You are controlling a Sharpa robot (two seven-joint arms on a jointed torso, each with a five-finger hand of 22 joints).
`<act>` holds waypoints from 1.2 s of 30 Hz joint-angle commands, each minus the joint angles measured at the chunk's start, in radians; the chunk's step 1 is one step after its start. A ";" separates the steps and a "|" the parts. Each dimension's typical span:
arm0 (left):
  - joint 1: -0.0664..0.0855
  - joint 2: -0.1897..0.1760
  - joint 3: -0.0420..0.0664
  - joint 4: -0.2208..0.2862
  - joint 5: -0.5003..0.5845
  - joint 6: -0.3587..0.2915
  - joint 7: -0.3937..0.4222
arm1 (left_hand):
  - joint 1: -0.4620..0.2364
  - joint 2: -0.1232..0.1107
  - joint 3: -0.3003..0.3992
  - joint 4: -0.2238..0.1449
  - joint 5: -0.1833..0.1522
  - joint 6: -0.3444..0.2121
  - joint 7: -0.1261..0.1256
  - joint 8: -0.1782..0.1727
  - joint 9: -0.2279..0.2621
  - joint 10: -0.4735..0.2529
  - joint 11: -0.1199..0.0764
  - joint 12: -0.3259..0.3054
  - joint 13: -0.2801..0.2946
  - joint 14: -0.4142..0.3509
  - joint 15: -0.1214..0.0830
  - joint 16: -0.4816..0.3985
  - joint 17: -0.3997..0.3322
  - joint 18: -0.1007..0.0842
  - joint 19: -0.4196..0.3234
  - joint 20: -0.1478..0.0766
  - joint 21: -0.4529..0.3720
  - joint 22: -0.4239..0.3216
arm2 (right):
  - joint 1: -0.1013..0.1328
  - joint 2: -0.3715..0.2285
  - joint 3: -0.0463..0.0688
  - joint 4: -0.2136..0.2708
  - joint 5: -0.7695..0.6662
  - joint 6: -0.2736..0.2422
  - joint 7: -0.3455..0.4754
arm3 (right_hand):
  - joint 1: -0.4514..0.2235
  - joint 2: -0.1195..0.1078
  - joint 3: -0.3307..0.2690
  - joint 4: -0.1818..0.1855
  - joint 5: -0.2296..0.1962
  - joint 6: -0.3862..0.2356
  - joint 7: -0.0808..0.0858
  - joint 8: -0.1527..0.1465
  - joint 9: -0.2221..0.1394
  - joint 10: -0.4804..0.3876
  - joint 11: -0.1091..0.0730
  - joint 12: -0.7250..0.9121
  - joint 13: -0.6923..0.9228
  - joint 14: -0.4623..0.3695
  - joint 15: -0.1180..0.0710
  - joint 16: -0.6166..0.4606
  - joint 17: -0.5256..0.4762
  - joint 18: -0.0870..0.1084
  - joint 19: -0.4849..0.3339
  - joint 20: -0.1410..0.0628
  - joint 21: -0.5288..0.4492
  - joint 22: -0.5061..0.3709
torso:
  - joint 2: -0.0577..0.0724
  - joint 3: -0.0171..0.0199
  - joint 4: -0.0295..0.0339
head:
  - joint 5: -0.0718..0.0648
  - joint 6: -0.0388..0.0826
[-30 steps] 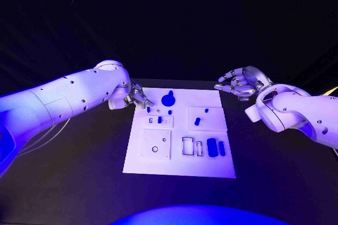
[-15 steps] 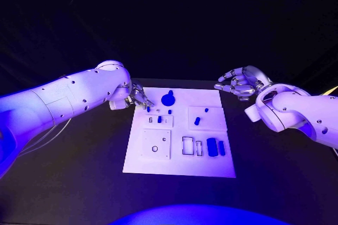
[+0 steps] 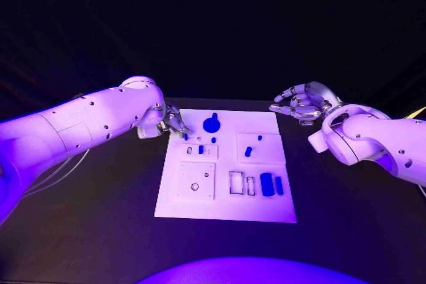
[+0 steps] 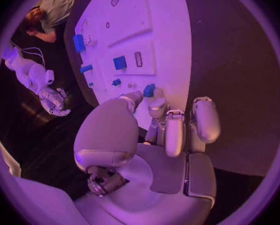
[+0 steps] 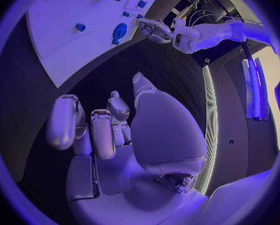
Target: Assemble the parts on the task board
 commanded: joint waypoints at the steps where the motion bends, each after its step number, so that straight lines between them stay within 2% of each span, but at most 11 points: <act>1: 0.000 0.003 0.000 0.000 0.002 0.002 0.002 | 0.018 0.001 -0.022 -0.003 -0.008 0.017 0.000 -0.014 -0.009 -0.008 -0.003 0.005 0.001 0.087 0.002 -0.005 0.234 0.008 0.006 0.012 -0.011 0.000 | -0.001 0.001 0.000 0.001 -0.002 0.003 0.002 | -0.010 0.015 -0.044 0.003 0.011 -0.005 -0.001 0.015 0.014 -0.013 -0.004 -0.009 -0.006 0.062 -0.007 -0.015 0.097 0.020 -0.009 -0.005 -0.018 0.052 | -0.001 0.0000 0.0000 | 0.000 -0.001; 5: 0.000 0.002 0.000 0.001 0.005 -0.002 0.002 | 0.036 0.009 -0.018 -0.004 -0.008 0.025 -0.004 -0.008 -0.007 -0.006 -0.005 0.007 0.003 0.087 0.000 -0.005 0.235 0.007 0.007 0.010 -0.010 0.002 | -0.001 0.001 0.000 0.001 -0.002 0.003 0.002 | -0.010 0.016 -0.044 0.003 0.011 -0.005 -0.001 0.015 0.014 -0.013 -0.004 -0.008 -0.006 0.062 -0.007 -0.014 0.098 0.020 -0.009 -0.005 -0.017 0.052 | -0.001 0.0005 -0.0002 | 0.000 -0.002; 8: 0.000 0.002 0.000 0.002 0.014 -0.008 0.003 | 0.066 0.020 -0.010 -0.007 -0.008 0.034 -0.012 0.008 0.005 -0.004 -0.012 0.009 0.005 0.088 -0.006 -0.004 0.237 0.007 0.008 0.006 -0.009 0.004 | -0.001 0.001 0.000 0.000 -0.002 0.004 0.002 | -0.009 0.017 -0.044 0.003 0.011 -0.005 -0.001 0.015 0.014 -0.012 -0.004 -0.007 -0.005 0.063 -0.007 -0.014 0.098 0.020 -0.008 -0.005 -0.017 0.053 | -0.001 0.0003 -0.0001 | 0.000 -0.002; 10: 0.000 0.001 0.000 0.002 0.022 -0.011 0.005 | 0.098 0.033 0.008 -0.013 -0.008 0.031 -0.017 0.022 0.018 -0.002 -0.017 0.011 0.007 0.088 -0.010 -0.003 0.238 0.007 0.009 0.002 -0.008 0.007 | -0.001 0.001 0.000 0.000 -0.002 0.004 0.002 | -0.009 0.017 -0.044 0.003 0.011 -0.005 -0.001 0.015 0.014 -0.012 -0.004 -0.007 -0.005 0.063 -0.007 -0.014 0.098 0.020 -0.008 -0.005 -0.017 0.053 | 0.000 0.0005 -0.0002 | 0.000 -0.002; 15: 0.000 0.000 0.000 0.003 0.035 -0.012 0.010 | 0.170 0.048 0.081 -0.044 -0.015 0.012 -0.021 0.044 0.043 -0.002 -0.021 0.009 0.005 0.089 -0.014 -0.001 0.240 0.006 0.009 -0.003 -0.008 0.010 | -0.001 0.001 0.000 0.000 -0.002 0.005 0.002 | -0.009 0.017 -0.044 0.003 0.011 -0.005 -0.001 0.015 0.014 -0.012 -0.004 -0.007 -0.005 0.063 -0.007 -0.014 0.098 0.020 -0.008 -0.005 -0.017 0.053 | 0.000 0.0009 -0.0001 | -0.001 -0.003; 18: 0.000 -0.002 0.000 0.005 0.046 -0.016 0.011 | 0.189 0.043 0.153 -0.070 -0.034 0.004 -0.022 0.068 0.068 0.002 -0.022 0.011 0.007 0.090 -0.014 -0.001 0.241 0.005 0.009 -0.004 -0.007 0.013 | -0.001 0.001 0.000 -0.001 -0.002 0.006 0.001 | -0.009 0.017 -0.044 0.003 0.011 -0.005 -0.001 0.015 0.014 -0.012 -0.004 -0.007 -0.005 0.063 -0.007 -0.014 0.098 0.020 -0.008 -0.005 -0.017 0.053 | -0.001 0.0006 0.0000 | -0.001 -0.004; 19: 0.000 -0.003 0.000 0.006 0.052 -0.018 0.010 | 0.188 0.040 0.179 -0.076 -0.050 0.001 -0.021 0.075 0.075 0.004 -0.022 0.011 0.008 0.090 -0.014 -0.001 0.241 0.005 0.009 -0.004 -0.007 0.013 | -0.001 0.001 0.000 -0.001 -0.002 0.006 0.001 | -0.009 0.017 -0.044 0.003 0.011 -0.005 -0.001 0.015 0.014 -0.012 -0.004 -0.007 -0.005 0.063 -0.007 -0.014 0.098 0.020 -0.008 -0.005 -0.017 0.053 | -0.001 0.0006 0.0000 | -0.001 -0.004; 20: 0.000 -0.005 0.000 0.007 0.058 -0.020 0.010 | 0.185 0.034 0.225 -0.089 -0.099 -0.005 -0.021 0.084 0.086 0.005 -0.022 0.012 0.008 0.089 -0.014 -0.002 0.240 0.005 0.010 -0.004 -0.007 0.015 | -0.001 0.001 0.000 -0.001 -0.002 0.007 0.001 | -0.009 0.017 -0.044 0.003 0.011 -0.005 -0.001 0.015 0.014 -0.012 -0.004 -0.007 -0.005 0.063 -0.007 -0.014 0.098 0.020 -0.008 -0.005 -0.017 0.053 | -0.001 0.0006 0.0000 | -0.001 -0.004; 22: 0.000 -0.009 0.000 0.010 0.071 -0.025 0.008 | 0.173 0.027 0.270 -0.099 -0.128 -0.008 -0.020 0.092 0.094 0.007 -0.021 0.013 0.009 0.089 -0.013 -0.002 0.240 0.005 0.010 -0.003 -0.006 0.016 | -0.001 0.001 0.000 -0.002 -0.002 0.007 0.001 | -0.009 0.017 -0.044 0.003 0.011 -0.005 -0.001 0.015 0.014 -0.012 -0.004 -0.007 -0.005 0.063 -0.007 -0.014 0.098 0.020 -0.008 -0.005 -0.017 0.053 | -0.001 0.0009 -0.0004 | -0.001 -0.004; 31: 0.001 -0.042 0.006 0.044 0.119 -0.025 -0.001 | 0.139 0.010 0.341 -0.124 -0.131 -0.007 -0.022 0.113 0.112 0.015 -0.023 0.019 0.014 0.089 -0.015 -0.002 0.240 0.005 0.011 -0.004 -0.006 0.019 | -0.001 0.001 0.000 -0.003 -0.001 0.008 0.001 | -0.009 0.017 -0.044 0.003 0.011 -0.005 -0.001 0.015 0.014 -0.012 -0.004 -0.007 -0.005 0.063 -0.007 -0.014 0.098 0.020 -0.008 -0.005 -0.017 0.053 | -0.003 0.0017 0.0019 | -0.001 -0.005; 36: 0.003 -0.071 0.007 0.083 0.153 -0.022 -0.005 | 0.118 0.003 0.375 -0.141 -0.131 -0.006 -0.024 0.123 0.120 0.022 -0.025 0.023 0.019 0.090 -0.016 0.000 0.242 0.004 0.014 -0.005 -0.004 0.022 | -0.001 -0.001 0.000 -0.005 -0.001 0.008 0.001 | -0.009 0.017 -0.044 0.003 0.011 -0.005 -0.001 0.015 0.014 -0.012 -0.004 -0.007 -0.005 0.063 -0.007 -0.014 0.098 0.020 -0.008 -0.005 -0.017 0.053 | -0.004 0.0022 0.0023 | 0.004 -0.003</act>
